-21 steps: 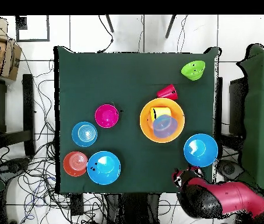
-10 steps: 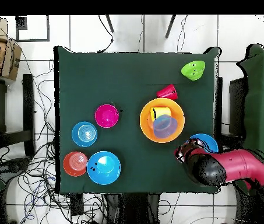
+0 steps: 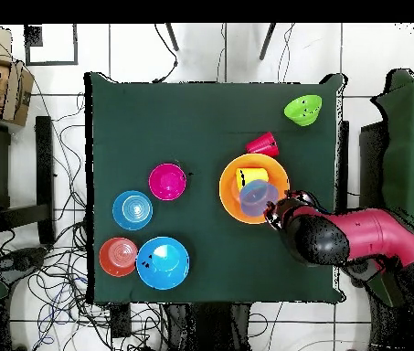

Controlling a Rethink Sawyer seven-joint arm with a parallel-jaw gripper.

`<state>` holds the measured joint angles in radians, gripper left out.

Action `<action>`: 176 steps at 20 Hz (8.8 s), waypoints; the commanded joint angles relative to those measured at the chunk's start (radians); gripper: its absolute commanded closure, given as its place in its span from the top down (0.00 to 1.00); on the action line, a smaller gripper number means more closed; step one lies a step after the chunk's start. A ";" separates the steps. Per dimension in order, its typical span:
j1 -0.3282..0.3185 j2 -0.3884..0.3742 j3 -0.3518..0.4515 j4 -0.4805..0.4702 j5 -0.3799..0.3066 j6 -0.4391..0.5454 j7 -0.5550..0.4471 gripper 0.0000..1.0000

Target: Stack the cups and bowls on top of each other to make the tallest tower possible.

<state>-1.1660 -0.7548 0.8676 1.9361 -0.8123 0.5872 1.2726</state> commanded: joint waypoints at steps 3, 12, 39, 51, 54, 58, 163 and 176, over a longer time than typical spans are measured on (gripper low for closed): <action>0.061 -0.011 -0.063 0.035 0.058 -0.090 0.161 1.00; 0.051 -0.015 -0.131 0.106 0.067 -0.207 0.226 1.00; -0.042 -0.007 -0.142 0.010 -0.096 -0.050 -0.181 1.00; -0.074 0.040 -0.138 -0.004 -0.152 -0.040 -0.185 1.00; -0.056 0.032 -0.143 0.006 -0.175 -0.036 -0.176 1.00; -0.019 0.038 -0.169 0.015 -0.222 -0.061 -0.119 1.00; 0.342 0.016 -0.633 0.073 -0.179 -0.402 0.426 1.00; 0.084 0.047 -0.274 0.109 -0.124 -0.122 -0.059 1.00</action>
<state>-1.0394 -0.7545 0.3935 2.0138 -0.9305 0.2545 1.6473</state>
